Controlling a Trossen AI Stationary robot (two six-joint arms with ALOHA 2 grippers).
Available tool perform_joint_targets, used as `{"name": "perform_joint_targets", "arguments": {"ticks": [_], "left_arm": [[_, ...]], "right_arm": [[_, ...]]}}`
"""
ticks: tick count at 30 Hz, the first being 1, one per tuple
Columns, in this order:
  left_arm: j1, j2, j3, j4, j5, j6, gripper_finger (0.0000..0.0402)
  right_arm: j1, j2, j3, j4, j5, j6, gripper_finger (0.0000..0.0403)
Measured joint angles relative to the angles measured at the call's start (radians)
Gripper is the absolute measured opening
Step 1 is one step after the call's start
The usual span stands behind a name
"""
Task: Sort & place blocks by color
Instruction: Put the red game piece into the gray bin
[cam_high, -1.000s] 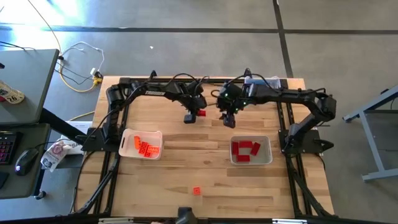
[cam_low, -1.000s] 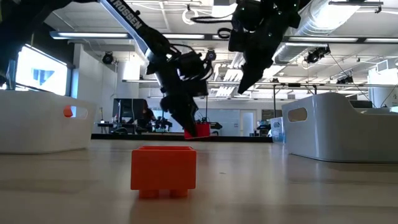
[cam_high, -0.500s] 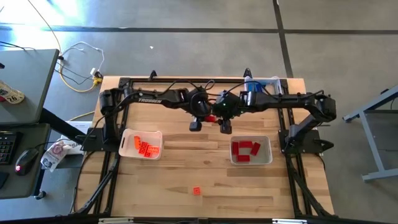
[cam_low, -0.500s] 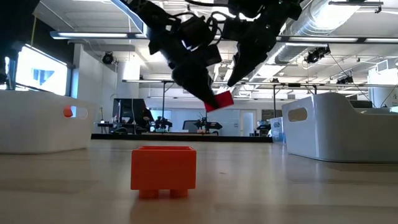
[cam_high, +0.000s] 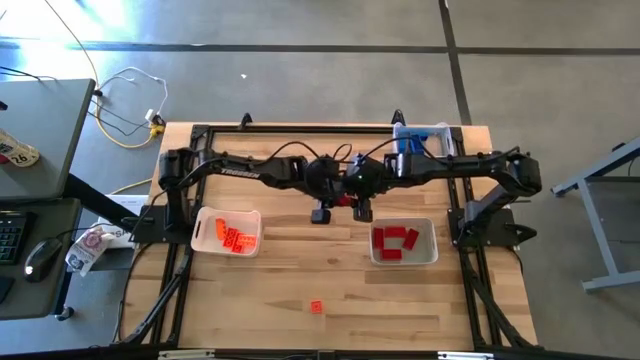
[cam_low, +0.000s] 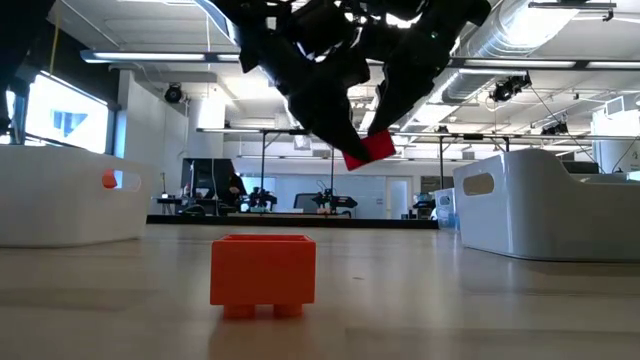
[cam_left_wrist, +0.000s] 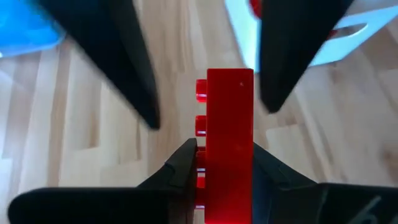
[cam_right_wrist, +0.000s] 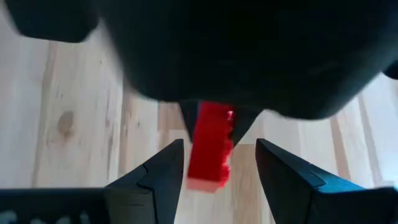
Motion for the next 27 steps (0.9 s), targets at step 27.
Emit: {"name": "perform_joint_targets", "arguments": {"ticks": [27], "left_arm": [[-0.069, -0.003, -0.001, 0.059, -0.165, -0.054, 0.0069]], "right_arm": [[0.077, -0.003, 0.002, -0.066, 0.007, 0.135, 0.0185]]}}
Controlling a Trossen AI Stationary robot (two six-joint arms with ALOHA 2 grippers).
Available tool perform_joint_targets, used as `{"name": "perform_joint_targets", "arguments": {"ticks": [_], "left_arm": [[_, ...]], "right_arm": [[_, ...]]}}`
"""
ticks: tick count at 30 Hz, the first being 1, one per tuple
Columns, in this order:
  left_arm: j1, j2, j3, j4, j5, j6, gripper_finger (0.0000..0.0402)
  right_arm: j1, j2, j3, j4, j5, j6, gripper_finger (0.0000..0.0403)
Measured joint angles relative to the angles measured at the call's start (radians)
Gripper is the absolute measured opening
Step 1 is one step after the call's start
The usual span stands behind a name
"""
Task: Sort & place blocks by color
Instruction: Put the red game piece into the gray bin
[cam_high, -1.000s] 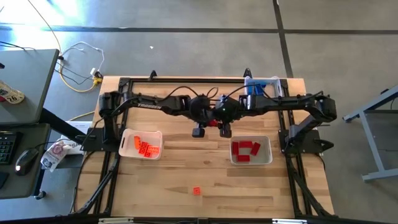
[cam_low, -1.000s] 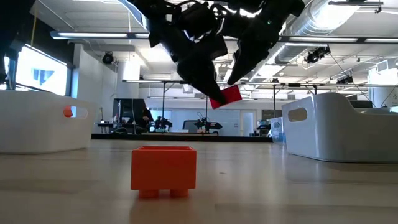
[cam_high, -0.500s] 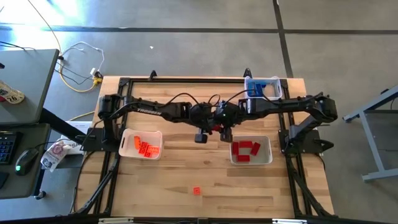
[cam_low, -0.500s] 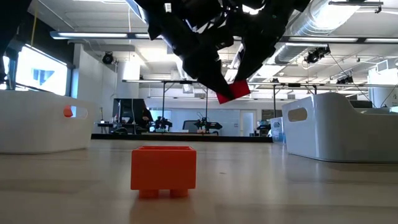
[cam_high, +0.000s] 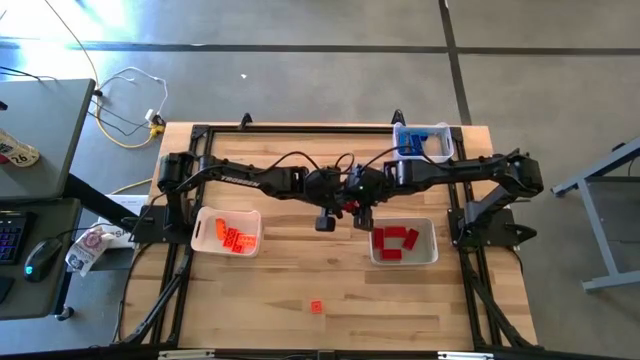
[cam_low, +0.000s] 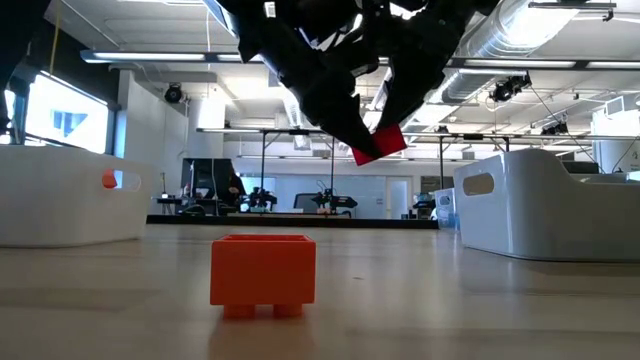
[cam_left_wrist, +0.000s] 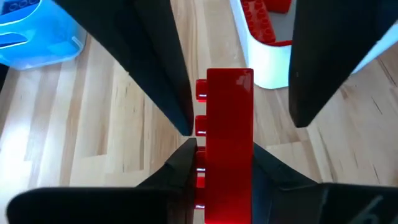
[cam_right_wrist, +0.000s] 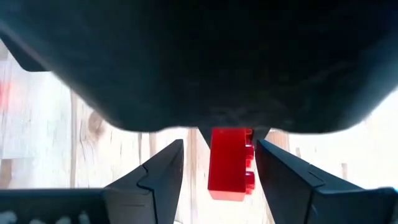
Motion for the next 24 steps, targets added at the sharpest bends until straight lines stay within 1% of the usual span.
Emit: {"name": "perform_joint_targets", "arguments": {"ticks": [5, 9, 14, 20, 21, 24], "left_arm": [[-0.011, 0.000, 0.000, 0.002, -0.012, -0.001, 0.0068], [-0.030, -0.003, 0.000, -0.002, -0.014, -0.005, 0.0069], [-0.049, -0.009, 0.000, -0.003, -0.054, 0.001, 0.0068], [-0.055, -0.018, 0.000, -0.037, -0.079, 0.011, 0.0067], [-0.056, -0.031, -0.001, -0.058, -0.089, 0.003, 0.0067], [-0.054, -0.077, 0.009, -0.049, -0.099, -0.011, 0.0067]], "right_arm": [[0.010, 0.001, 0.003, -0.031, 0.068, 0.025, 0.0185], [0.021, 0.001, 0.002, -0.044, 0.061, 0.034, 0.0185], [0.044, 0.000, 0.002, -0.043, 0.083, 0.037, 0.0185], [0.066, -0.002, 0.000, -0.031, 0.182, 0.030, 0.0185], [0.071, -0.014, -0.001, -0.035, 0.196, 0.021, 0.0185], [0.089, -0.012, 0.018, -0.083, 0.242, 0.002, 0.0185]]}}
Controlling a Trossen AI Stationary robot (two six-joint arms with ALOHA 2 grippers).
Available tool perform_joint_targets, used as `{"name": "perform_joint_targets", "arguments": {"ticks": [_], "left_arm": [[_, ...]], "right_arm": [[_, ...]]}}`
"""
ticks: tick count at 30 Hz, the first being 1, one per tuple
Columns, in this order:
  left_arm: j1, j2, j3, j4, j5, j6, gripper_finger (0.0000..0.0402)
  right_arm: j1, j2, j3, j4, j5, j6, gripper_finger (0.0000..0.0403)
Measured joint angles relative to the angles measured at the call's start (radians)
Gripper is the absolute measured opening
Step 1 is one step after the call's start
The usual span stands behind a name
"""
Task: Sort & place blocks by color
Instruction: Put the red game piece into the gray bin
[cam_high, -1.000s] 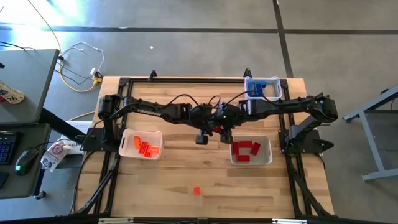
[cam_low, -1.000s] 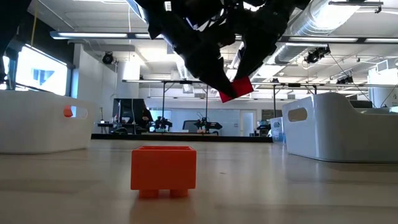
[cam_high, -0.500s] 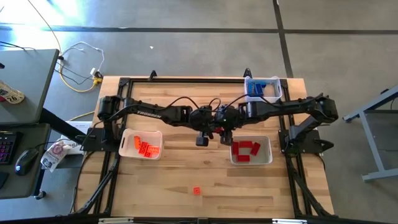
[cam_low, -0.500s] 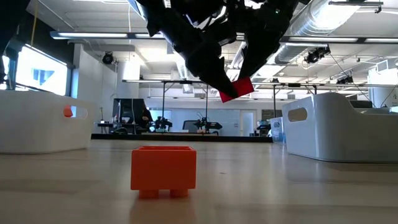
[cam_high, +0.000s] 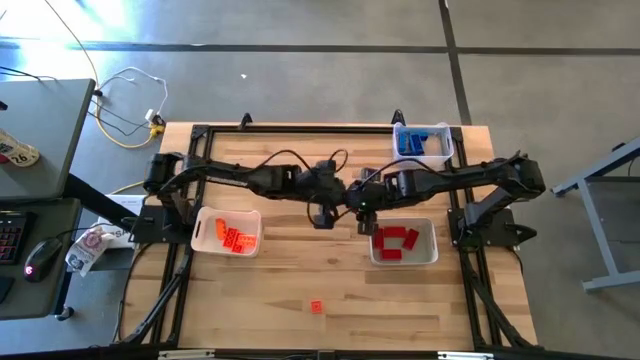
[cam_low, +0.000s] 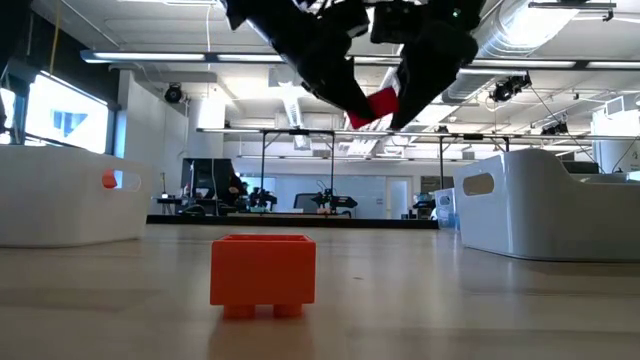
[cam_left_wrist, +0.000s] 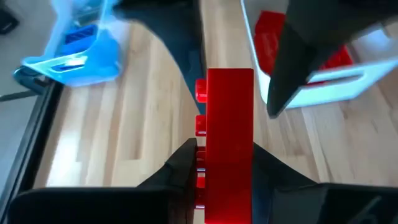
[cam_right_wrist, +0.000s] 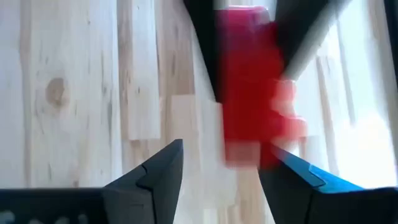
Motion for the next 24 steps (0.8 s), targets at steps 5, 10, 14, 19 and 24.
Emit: {"name": "perform_joint_targets", "arguments": {"ticks": [5, 10, 14, 19, 24], "left_arm": [[-0.001, 0.005, -0.009, -0.023, -0.022, 0.003, 0.0069], [-0.003, -0.011, -0.006, -0.012, -0.012, 0.008, 0.0068], [-0.004, -0.010, -0.006, -0.008, -0.010, 0.014, 0.0070], [-0.004, -0.009, -0.008, 0.013, 0.001, 0.015, 0.0069], [-0.004, -0.008, -0.009, 0.030, 0.025, 0.015, 0.0073]], "right_arm": [[0.016, -0.006, 0.029, 0.021, 0.022, -0.007, 0.0185], [0.017, -0.009, 0.030, 0.037, 0.031, -0.007, 0.0185], [0.017, -0.009, 0.030, 0.053, 0.036, -0.008, 0.0185], [0.017, -0.012, 0.031, 0.052, 0.035, -0.008, 0.0178], [0.017, -0.013, 0.031, 0.042, 0.037, -0.007, 0.0110]]}}
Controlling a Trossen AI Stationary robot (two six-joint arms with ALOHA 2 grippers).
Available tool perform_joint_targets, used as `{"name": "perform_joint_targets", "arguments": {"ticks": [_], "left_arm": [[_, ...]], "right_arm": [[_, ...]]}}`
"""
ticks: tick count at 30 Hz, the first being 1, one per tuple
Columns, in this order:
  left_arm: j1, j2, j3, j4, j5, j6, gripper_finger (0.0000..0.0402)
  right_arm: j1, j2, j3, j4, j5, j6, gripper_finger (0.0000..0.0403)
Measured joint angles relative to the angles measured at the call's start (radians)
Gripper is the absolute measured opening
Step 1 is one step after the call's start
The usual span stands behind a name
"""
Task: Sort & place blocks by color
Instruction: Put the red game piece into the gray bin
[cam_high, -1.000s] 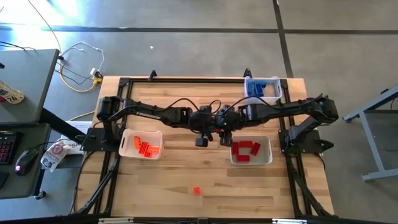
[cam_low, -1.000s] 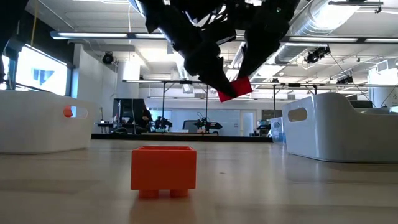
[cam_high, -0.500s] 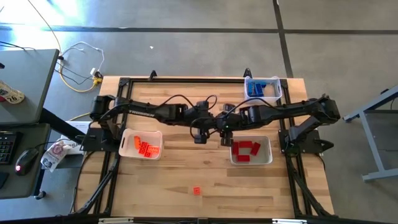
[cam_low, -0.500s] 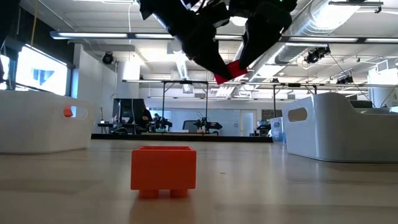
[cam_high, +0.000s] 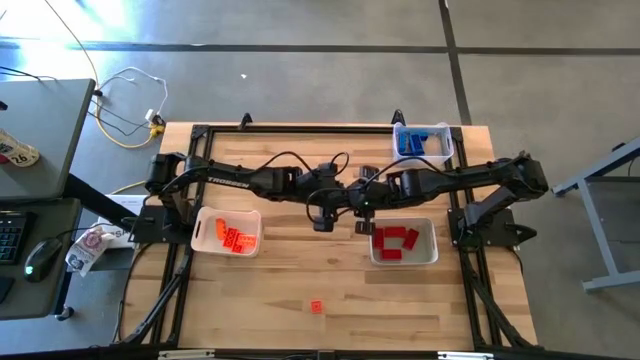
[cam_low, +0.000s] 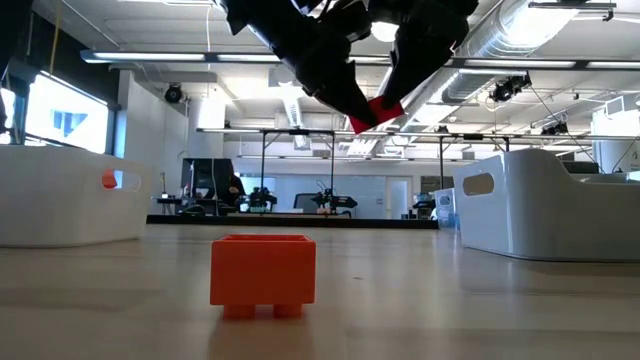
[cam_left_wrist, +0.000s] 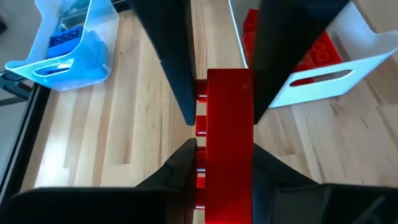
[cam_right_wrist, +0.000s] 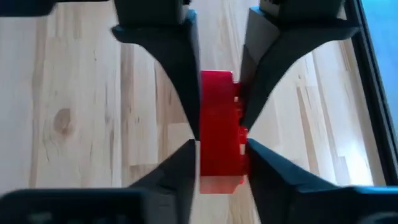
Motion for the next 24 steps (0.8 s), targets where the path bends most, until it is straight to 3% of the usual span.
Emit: {"name": "perform_joint_targets", "arguments": {"ticks": [3, 15, 24], "left_arm": [[0.000, 0.001, 0.000, 0.001, -0.002, -0.011, 0.0076], [-0.001, 0.001, 0.002, 0.006, -0.025, -0.087, 0.0137], [-0.011, -0.002, 0.005, -0.037, -0.219, -0.082, 0.0177]], "right_arm": [[-0.001, 0.000, 0.001, -0.006, 0.005, 0.004, 0.0065], [0.010, 0.005, 0.001, -0.120, 0.036, 0.123, 0.0065], [0.092, 0.006, 0.000, -0.341, 0.070, 0.323, 0.0065]]}}
